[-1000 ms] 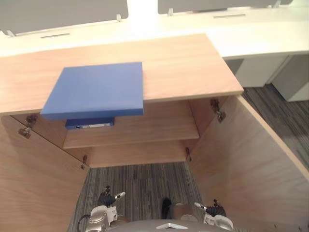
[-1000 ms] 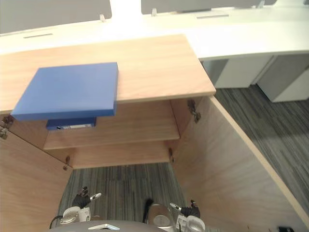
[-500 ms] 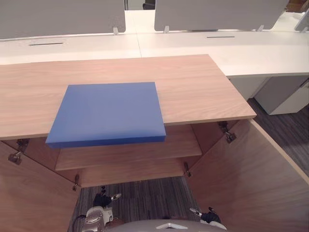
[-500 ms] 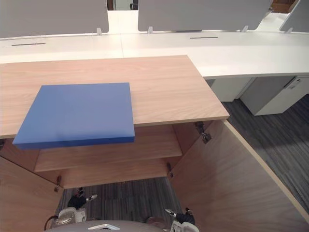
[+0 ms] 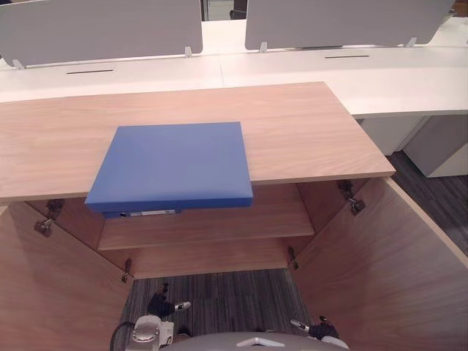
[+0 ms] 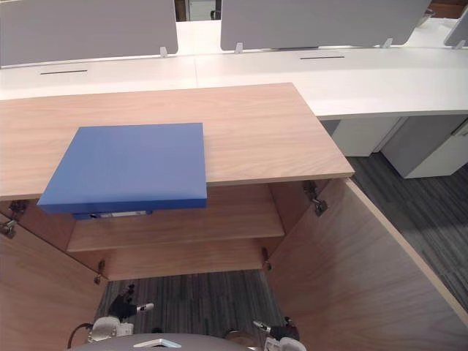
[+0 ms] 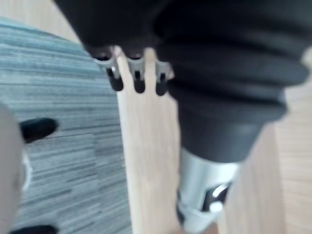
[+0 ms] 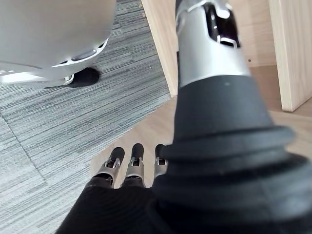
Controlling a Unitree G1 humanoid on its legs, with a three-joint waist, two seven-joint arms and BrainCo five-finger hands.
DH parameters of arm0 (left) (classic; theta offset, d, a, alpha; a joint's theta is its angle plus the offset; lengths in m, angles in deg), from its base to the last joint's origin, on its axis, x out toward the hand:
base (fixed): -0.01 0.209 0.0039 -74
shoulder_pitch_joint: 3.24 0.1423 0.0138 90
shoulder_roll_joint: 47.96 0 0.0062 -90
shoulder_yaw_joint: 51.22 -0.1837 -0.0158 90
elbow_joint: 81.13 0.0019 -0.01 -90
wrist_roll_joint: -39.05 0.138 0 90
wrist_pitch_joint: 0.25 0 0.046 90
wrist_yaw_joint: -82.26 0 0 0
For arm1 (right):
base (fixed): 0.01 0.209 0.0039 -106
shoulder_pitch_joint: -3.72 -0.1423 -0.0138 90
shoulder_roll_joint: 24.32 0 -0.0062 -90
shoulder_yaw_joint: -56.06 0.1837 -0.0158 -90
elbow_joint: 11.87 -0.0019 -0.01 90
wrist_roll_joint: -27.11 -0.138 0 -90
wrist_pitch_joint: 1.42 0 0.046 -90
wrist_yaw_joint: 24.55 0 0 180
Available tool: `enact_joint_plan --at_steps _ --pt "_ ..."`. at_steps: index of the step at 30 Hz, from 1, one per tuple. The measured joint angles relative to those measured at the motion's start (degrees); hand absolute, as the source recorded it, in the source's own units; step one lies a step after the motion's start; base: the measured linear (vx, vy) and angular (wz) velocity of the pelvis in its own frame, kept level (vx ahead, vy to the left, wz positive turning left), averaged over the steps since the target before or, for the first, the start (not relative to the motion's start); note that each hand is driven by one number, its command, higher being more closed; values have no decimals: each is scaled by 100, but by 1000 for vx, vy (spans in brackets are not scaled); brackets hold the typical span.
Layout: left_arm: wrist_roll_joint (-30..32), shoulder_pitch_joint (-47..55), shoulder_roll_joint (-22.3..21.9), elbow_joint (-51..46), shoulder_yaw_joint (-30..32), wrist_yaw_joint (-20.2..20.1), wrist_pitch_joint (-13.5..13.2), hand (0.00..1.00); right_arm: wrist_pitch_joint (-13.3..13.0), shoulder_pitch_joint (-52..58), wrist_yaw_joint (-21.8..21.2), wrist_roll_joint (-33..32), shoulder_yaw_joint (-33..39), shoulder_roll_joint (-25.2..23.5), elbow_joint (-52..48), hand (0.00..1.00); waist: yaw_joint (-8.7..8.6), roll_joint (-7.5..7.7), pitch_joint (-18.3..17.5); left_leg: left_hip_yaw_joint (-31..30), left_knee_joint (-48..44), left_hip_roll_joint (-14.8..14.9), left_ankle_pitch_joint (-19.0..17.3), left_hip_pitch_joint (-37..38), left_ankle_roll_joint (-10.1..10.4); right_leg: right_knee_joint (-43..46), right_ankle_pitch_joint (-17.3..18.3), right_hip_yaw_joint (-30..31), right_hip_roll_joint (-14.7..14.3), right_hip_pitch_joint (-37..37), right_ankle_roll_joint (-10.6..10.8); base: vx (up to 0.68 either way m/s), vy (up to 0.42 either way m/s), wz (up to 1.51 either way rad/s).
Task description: Walk over to the cabinet, pick up the folder, carry it to the office cabinet, place the folder inside the office cabinet, then close the office cabinet door
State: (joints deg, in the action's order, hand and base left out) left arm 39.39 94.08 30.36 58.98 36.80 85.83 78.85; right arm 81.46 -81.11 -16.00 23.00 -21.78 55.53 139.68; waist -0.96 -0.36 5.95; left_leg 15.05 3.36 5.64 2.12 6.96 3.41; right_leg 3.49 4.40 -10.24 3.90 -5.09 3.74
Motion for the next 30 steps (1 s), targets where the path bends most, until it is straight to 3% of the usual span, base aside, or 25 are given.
enact_joint_plan --at_steps 3,7,18,30 --pt "-2 405 202 -1307 -48 54 -215 0 -32 21 34 1 -222 36 -64 0 41 18 -12 -206 100 -80 32 0 -1 -15 30 -23 38 -2 26 -30 24 9" --pt "-3 724 327 -2345 -36 160 -429 0 -79 1 44 4 -398 62 -229 0 53 8 -16 -430 106 -173 41 -41 -27 -16 51 -152 115 -39 53 16 30 18" --pt "48 906 482 -3805 18 499 -717 0 -155 -329 101 232 -930 -11 -227 0 120 3 -35 -709 110 -200 42 38 -35 -71 14 -285 103 -285 29 24 -3 11" --pt "101 1085 500 -5135 752 960 -1009 0 -155 -281 200 233 -1169 -35 -207 0 223 34 -58 -821 150 -228 97 113 -56 -71 56 -358 141 -389 2 -57 2 4"
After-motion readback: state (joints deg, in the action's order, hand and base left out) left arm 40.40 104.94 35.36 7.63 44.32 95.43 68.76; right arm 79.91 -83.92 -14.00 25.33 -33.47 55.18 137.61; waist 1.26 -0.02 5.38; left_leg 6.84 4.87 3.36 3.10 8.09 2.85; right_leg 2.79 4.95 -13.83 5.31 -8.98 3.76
